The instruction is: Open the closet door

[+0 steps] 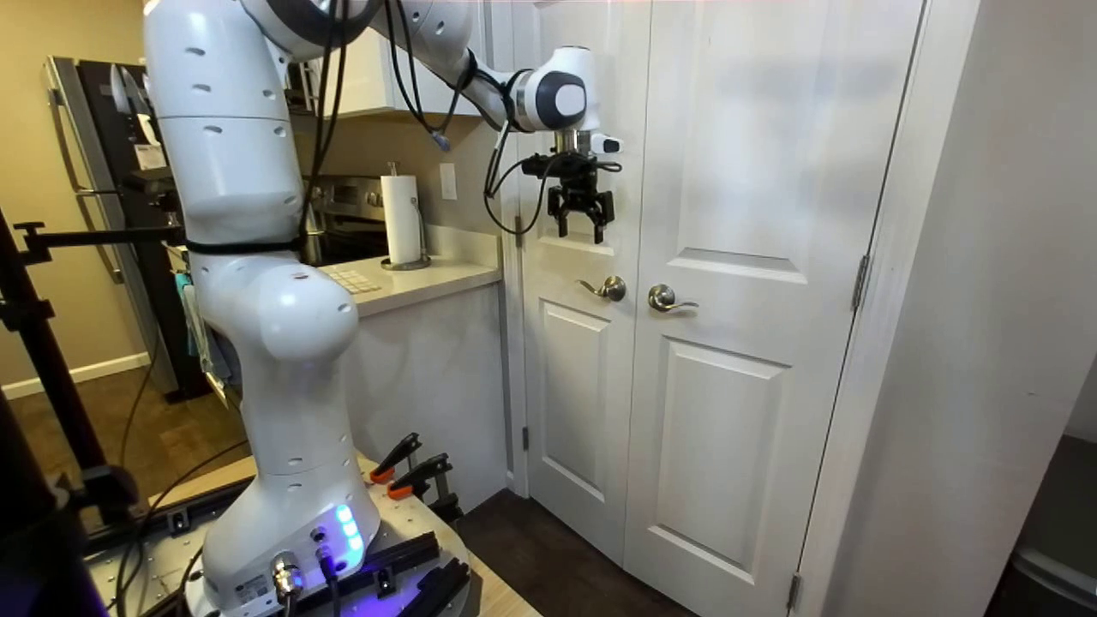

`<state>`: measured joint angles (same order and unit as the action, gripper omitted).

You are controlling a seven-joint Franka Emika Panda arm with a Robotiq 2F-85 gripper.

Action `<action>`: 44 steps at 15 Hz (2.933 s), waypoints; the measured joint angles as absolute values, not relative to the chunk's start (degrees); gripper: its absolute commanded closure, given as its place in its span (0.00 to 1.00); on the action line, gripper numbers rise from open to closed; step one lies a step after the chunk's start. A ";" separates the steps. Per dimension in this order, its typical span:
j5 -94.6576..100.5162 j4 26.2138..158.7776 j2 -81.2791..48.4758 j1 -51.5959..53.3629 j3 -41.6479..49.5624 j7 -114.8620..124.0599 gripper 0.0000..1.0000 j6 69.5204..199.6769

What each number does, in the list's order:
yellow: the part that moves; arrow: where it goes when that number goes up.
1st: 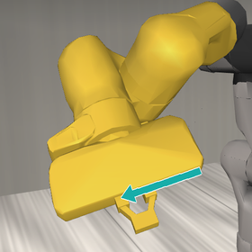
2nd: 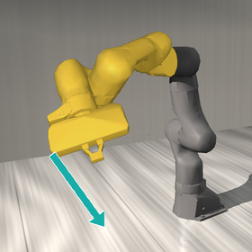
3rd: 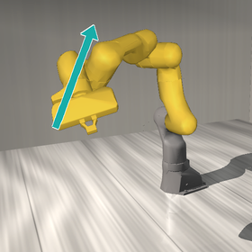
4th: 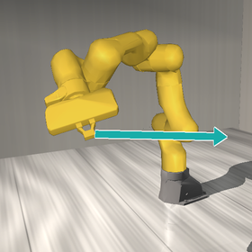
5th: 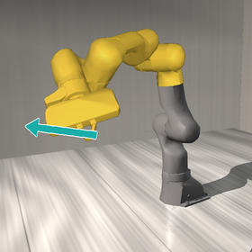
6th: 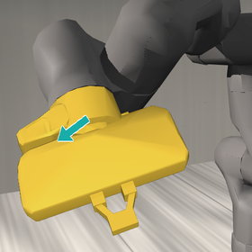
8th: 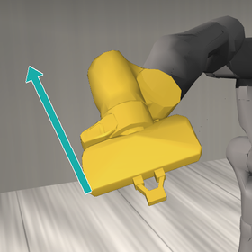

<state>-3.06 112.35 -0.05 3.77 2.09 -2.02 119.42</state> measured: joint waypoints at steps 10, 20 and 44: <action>-3.06 112.35 -0.08 3.74 1.97 -2.02 0.00 119.42; -3.02 106.34 -7.22 4.91 -2.43 5.93 0.00 126.58; -3.10 91.40 -24.06 8.17 -3.94 3.15 0.00 128.22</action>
